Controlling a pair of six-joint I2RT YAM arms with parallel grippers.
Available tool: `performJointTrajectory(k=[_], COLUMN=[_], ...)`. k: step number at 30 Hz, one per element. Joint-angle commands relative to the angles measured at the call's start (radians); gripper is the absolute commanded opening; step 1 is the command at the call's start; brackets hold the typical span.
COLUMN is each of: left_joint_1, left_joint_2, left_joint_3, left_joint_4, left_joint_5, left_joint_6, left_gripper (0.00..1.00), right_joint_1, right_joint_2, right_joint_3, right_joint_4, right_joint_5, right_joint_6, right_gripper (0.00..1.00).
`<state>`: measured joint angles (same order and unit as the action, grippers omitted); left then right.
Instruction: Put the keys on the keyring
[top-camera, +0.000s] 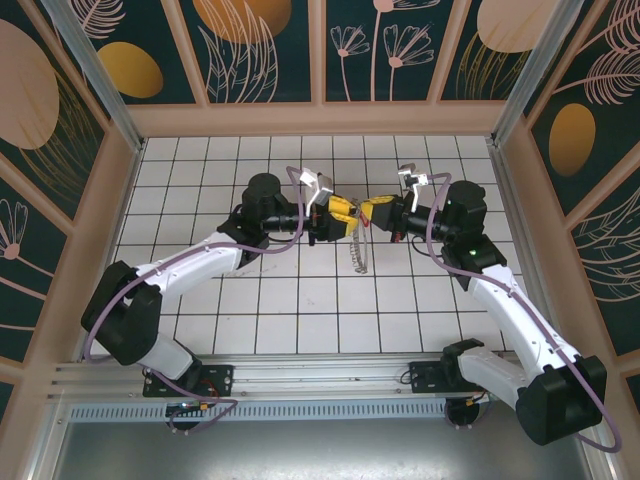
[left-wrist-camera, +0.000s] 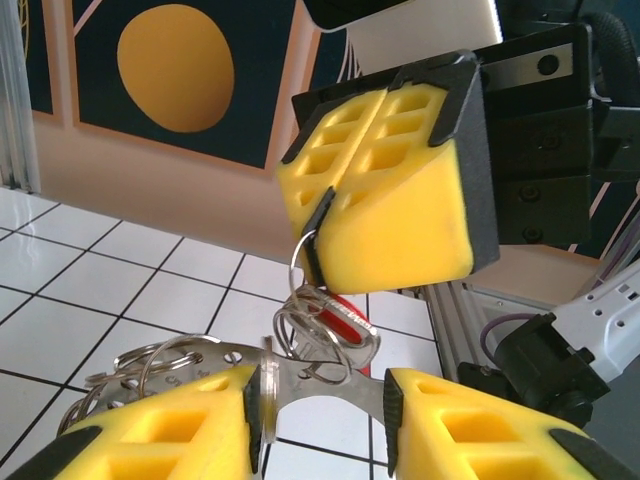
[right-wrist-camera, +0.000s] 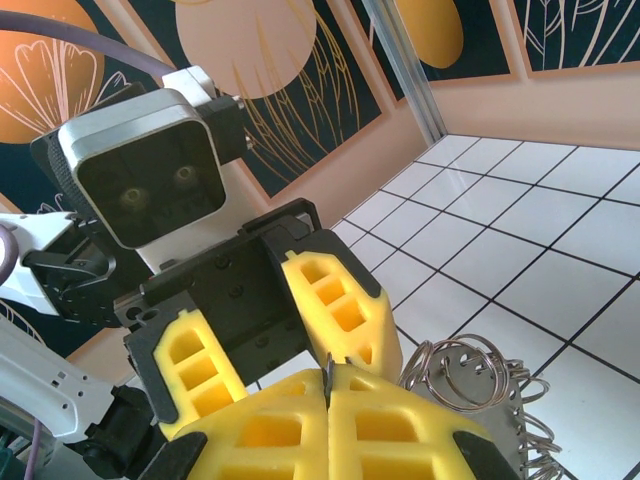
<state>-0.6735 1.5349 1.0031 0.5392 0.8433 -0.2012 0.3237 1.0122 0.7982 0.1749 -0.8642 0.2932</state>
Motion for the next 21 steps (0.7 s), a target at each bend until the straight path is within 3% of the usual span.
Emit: performJointTrajectory(k=[1, 9, 15, 21], left_joint_1=[-0.004, -0.004, -0.004, -0.005], left_joint_2=[0.008, 0.016, 0.022, 0.046], left_joint_3=[0.017, 0.019, 0.020, 0.044], left_joint_4=[0.064, 0.105, 0.113, 0.113], left_joint_5=[-0.018, -0.056, -0.066, -0.010], left_joint_6=[-0.017, -0.029, -0.032, -0.056], left_gripper=[0.38, 0.34, 0.23, 0.32], right_joint_1=[0.007, 0.006, 0.007, 0.007], right_joint_2=[-0.029, -0.031, -0.032, -0.032], right_joint_3=[0.026, 0.021, 0.021, 0.017], right_joint_4=[0.031, 0.031, 0.032, 0.038], right_joint_5=[-0.002, -0.002, -0.003, -0.004], right_joint_6=[-0.018, -0.020, -0.020, -0.017], right_gripper=[0.00, 0.00, 0.00, 0.00])
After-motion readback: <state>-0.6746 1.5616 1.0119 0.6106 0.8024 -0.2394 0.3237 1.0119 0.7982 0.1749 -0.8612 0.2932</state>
